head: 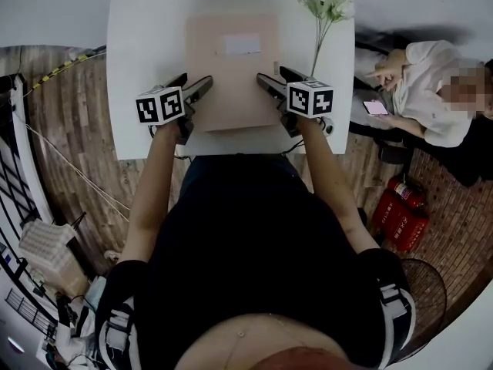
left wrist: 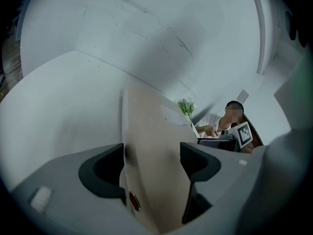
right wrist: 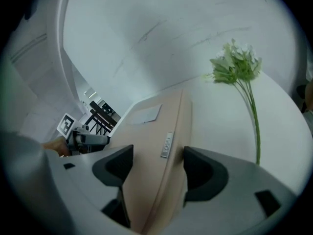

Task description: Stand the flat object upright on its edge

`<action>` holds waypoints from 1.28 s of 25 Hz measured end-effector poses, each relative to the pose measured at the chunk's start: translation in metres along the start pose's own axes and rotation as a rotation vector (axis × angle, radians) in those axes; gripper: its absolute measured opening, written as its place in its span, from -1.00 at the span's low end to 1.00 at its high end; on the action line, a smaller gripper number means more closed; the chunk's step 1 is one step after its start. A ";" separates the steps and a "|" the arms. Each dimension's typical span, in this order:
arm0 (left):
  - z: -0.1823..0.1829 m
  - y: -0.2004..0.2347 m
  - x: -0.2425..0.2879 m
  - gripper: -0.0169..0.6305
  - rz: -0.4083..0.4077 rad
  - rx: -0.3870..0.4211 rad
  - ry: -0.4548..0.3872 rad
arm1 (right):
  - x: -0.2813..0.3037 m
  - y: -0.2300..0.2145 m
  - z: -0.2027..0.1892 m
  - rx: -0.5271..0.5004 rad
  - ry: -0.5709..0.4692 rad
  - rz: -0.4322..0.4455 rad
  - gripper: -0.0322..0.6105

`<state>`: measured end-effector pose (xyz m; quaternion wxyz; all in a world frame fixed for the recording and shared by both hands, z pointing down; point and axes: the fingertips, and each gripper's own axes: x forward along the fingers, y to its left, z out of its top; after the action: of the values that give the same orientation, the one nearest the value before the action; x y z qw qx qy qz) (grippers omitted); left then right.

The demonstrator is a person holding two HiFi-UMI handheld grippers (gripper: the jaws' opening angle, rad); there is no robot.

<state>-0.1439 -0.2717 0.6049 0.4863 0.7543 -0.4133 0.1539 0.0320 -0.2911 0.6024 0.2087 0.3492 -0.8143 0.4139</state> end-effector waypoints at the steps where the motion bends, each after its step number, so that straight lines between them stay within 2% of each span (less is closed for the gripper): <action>1: 0.000 -0.001 0.001 0.12 -0.016 -0.010 0.005 | 0.001 -0.001 -0.001 0.005 0.007 0.004 0.01; 12: -0.007 0.006 0.006 0.12 -0.038 -0.044 0.045 | 0.004 -0.006 -0.007 0.045 0.042 0.018 0.01; 32: -0.008 0.009 0.007 0.11 -0.024 -0.037 0.061 | 0.004 -0.012 -0.010 0.079 0.086 -0.006 0.00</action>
<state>-0.1444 -0.2696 0.6189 0.5144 0.7450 -0.3923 0.1631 0.0386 -0.2895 0.6164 0.2308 0.3415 -0.7866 0.4598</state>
